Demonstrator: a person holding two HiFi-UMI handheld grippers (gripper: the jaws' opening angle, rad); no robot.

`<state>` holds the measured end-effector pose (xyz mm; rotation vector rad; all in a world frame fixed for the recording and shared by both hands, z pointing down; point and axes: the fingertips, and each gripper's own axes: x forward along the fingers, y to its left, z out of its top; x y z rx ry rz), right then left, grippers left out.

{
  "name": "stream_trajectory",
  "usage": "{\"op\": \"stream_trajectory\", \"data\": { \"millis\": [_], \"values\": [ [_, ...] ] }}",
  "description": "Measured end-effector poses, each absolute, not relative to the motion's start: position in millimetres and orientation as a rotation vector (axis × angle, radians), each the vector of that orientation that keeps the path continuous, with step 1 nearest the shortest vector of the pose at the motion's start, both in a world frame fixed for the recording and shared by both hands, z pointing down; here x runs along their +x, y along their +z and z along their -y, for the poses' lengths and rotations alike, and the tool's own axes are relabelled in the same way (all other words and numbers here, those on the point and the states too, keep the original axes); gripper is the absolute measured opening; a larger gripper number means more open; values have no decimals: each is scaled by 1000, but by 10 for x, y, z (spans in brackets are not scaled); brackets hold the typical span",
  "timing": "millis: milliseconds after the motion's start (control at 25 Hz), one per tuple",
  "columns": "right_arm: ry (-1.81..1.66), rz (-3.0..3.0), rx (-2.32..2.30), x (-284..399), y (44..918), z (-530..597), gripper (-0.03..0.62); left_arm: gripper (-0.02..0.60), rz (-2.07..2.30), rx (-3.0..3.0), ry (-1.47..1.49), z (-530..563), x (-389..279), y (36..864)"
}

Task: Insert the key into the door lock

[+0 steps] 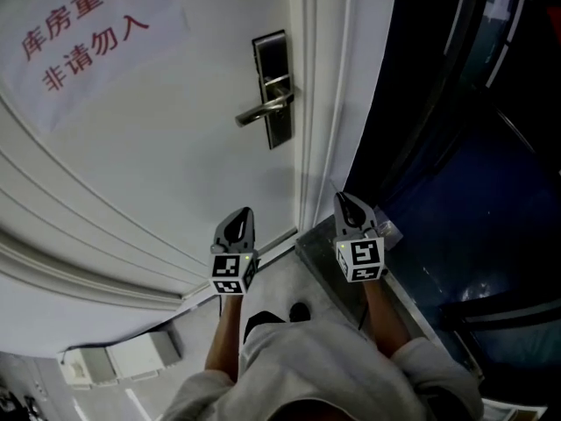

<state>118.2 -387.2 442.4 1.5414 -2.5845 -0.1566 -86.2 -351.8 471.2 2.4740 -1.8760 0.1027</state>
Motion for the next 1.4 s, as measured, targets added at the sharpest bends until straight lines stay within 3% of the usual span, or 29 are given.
{"op": "stream_trajectory", "data": {
  "millis": [720,1400],
  "values": [
    [-134,2612,1450,764,4498,4658,29,18,1899,2434,110,4138,-1120,4705],
    [-482,2595,1381,477,3859,5113,29,18,1848,2451,118,4285,-1133,4788]
  ]
}}
